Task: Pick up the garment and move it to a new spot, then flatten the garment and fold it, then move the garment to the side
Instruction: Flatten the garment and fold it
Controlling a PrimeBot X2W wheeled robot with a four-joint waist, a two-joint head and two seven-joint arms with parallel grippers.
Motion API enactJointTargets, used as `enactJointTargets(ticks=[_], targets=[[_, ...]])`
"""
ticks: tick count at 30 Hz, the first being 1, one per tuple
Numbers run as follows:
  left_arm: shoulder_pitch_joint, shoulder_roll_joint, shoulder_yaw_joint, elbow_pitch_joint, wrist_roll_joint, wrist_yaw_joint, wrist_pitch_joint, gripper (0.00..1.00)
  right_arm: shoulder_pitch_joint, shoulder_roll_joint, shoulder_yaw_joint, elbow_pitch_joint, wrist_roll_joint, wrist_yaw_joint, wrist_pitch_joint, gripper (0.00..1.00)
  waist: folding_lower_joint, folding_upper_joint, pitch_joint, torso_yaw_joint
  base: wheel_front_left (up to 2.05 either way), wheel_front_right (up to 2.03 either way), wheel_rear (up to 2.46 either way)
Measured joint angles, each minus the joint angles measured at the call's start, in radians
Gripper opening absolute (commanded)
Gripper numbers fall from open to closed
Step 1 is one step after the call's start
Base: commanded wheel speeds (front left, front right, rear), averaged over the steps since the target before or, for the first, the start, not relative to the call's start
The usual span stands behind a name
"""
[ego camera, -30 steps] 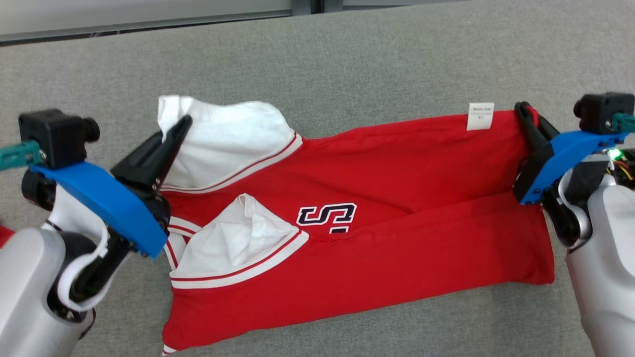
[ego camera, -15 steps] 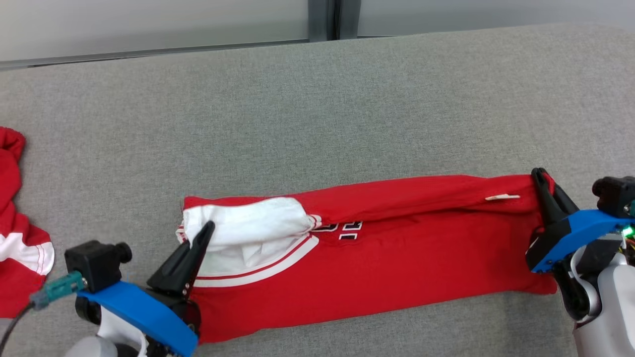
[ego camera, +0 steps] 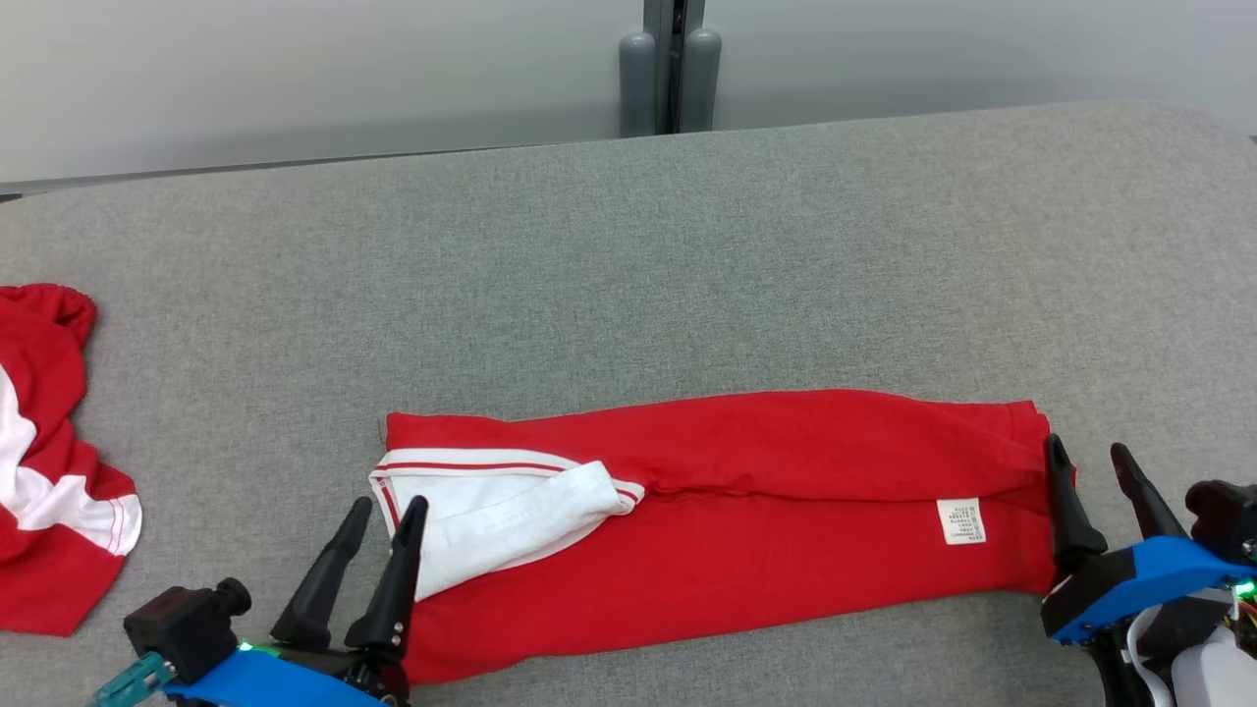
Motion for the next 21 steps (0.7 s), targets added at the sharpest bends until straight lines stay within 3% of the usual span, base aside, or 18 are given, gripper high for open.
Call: enactJointTargets(ticks=[3,10,21], targets=[[0.024,-0.015,0.055,-0.021,0.008,0.013,-0.029,1.0,0.027,0.007,-0.03,-0.009,0.0,0.0,-0.021,1.0,0.0,0.0,-0.011,0.002,0.0,0.0,0.0],[0.059,-0.022,0.16,-0.09,0.126,0.086,-0.042,1.0,0.051,0.008,-0.072,-0.04,-0.004,0.0,-0.019,1.0,0.0001,0.0,-0.022,0.017,0.0,0.0,0.0],[0.07,-0.069,0.203,-0.105,0.2,0.211,-0.041,1.0,0.014,-0.048,-0.029,0.072,-0.078,0.0,0.143,1.0,0.0002,0.0,-0.009,0.065,0.0,0.0,0.0]])
